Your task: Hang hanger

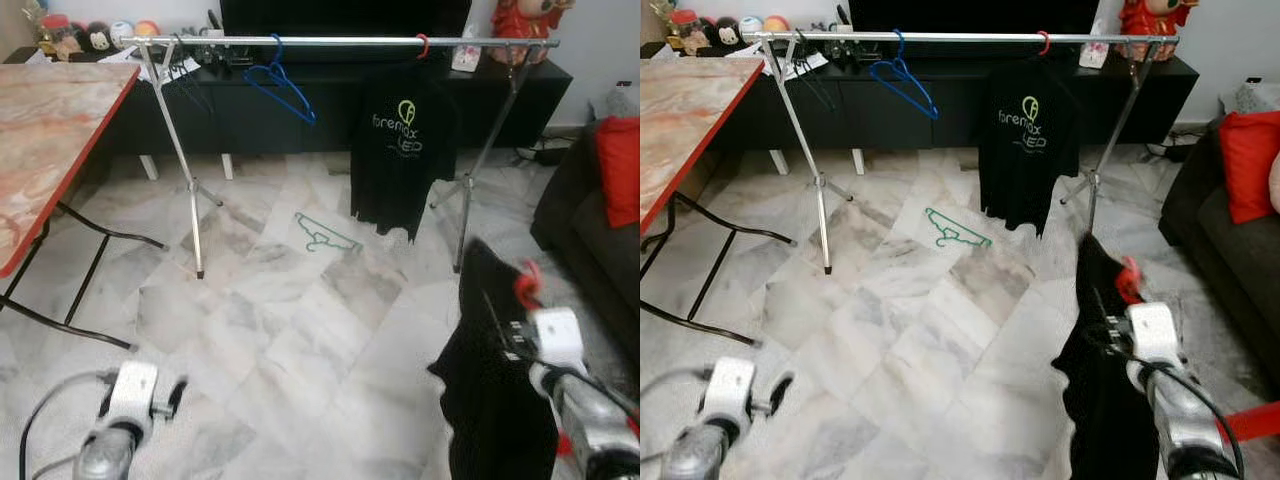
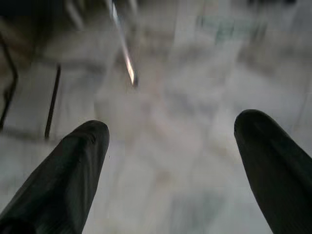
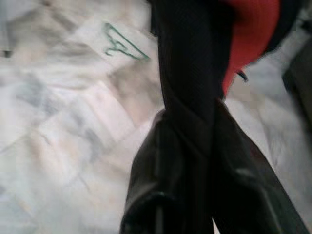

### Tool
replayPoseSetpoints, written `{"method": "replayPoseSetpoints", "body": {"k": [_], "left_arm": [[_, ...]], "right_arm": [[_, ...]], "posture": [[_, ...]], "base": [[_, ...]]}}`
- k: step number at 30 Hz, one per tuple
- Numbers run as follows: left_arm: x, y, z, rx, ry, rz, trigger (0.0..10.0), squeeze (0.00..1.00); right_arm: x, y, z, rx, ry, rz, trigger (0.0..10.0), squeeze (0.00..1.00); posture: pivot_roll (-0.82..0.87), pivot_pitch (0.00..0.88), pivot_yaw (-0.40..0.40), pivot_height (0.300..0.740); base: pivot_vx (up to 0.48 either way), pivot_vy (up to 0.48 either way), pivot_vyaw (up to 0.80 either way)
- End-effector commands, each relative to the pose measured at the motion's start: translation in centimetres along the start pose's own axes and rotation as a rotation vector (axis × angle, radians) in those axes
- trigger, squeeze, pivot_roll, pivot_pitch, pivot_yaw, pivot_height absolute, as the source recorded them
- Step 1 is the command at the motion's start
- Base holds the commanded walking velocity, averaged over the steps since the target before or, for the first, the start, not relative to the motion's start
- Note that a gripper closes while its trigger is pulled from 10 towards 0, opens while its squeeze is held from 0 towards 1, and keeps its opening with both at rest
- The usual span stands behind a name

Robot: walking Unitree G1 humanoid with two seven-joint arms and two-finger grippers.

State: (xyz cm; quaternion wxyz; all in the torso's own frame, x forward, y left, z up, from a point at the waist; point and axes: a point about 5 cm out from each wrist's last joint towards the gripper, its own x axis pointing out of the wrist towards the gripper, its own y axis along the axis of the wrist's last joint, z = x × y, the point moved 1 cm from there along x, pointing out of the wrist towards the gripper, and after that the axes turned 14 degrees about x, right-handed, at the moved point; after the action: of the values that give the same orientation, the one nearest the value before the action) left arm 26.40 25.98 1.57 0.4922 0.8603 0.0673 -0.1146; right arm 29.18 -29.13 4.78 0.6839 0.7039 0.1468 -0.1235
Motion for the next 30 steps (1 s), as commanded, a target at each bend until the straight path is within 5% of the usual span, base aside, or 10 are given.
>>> {"method": "replayPoseSetpoints", "body": {"k": [1, 3, 8, 10, 13, 15, 21, 30], "left_arm": [[0.6, 3.1, -0.1, -0.007, -0.050, 0.131, 10.0, 0.00], [1.0, 6.5, 1.0, 0.023, -0.170, 0.256, 10.0, 0.00], [0.6, 10.2, 2.6, 0.086, -0.336, 0.385, 10.0, 0.00], [-0.5, 13.6, 4.7, 0.152, -0.541, 0.492, 10.0, 0.00], [-1.2, 14.5, 5.9, 0.195, -0.656, 0.514, 10.0, 0.00], [-2.7, 15.6, 7.4, 0.258, -0.823, 0.559, 10.0, 0.00], [-4.6, 17.7, 9.0, 0.306, -0.996, 0.618, 10.0, 0.00], [-6.4, 20.6, 8.4, 0.306, -1.073, 0.653, 10.0, 0.00]], "right_arm": [[-0.9, 1.8, -0.7, -0.060, 0.125, 0.038, 10.0, 0.00], [-1.8, 2.6, -0.9, -0.113, 0.205, 0.033, 10.0, 0.00], [-3.0, 4.3, -0.8, -0.154, 0.282, 0.024, 10.0, 0.00], [-5.0, 5.9, -1.6, -0.173, 0.440, 0.019, 10.0, 0.00], [-5.9, 6.1, -2.7, -0.187, 0.540, -0.007, 10.0, 0.00], [-7.4, 6.3, -5.2, -0.218, 0.695, -0.066, 10.0, 0.00], [-9.2, 5.6, -8.8, -0.262, 0.909, -0.168, 10.0, 0.00], [-11.0, 4.3, -8.8, -0.308, 0.976, -0.297, 10.0, 0.00]], "posture": [[-0.06, 0.064, -0.058, 0.740], [-0.06, 0.063, -0.058, 0.740], [-0.08, 0.064, -0.055, 0.740], [-0.09, 0.064, -0.052, 0.740], [-0.09, 0.064, -0.050, 0.740], [-0.10, 0.060, -0.048, 0.740], [-0.10, 0.052, -0.050, 0.740], [-0.10, 0.044, -0.054, 0.740]], "base": [[0.000, 0.000, 0.00], [0.000, 0.000, 0.00], [0.000, 0.000, 0.00], [0.000, 0.000, 0.00], [0.000, 0.000, 0.00], [0.000, 0.000, 0.00], [0.000, 0.000, 0.00], [0.000, 0.000, 0.00]]}}
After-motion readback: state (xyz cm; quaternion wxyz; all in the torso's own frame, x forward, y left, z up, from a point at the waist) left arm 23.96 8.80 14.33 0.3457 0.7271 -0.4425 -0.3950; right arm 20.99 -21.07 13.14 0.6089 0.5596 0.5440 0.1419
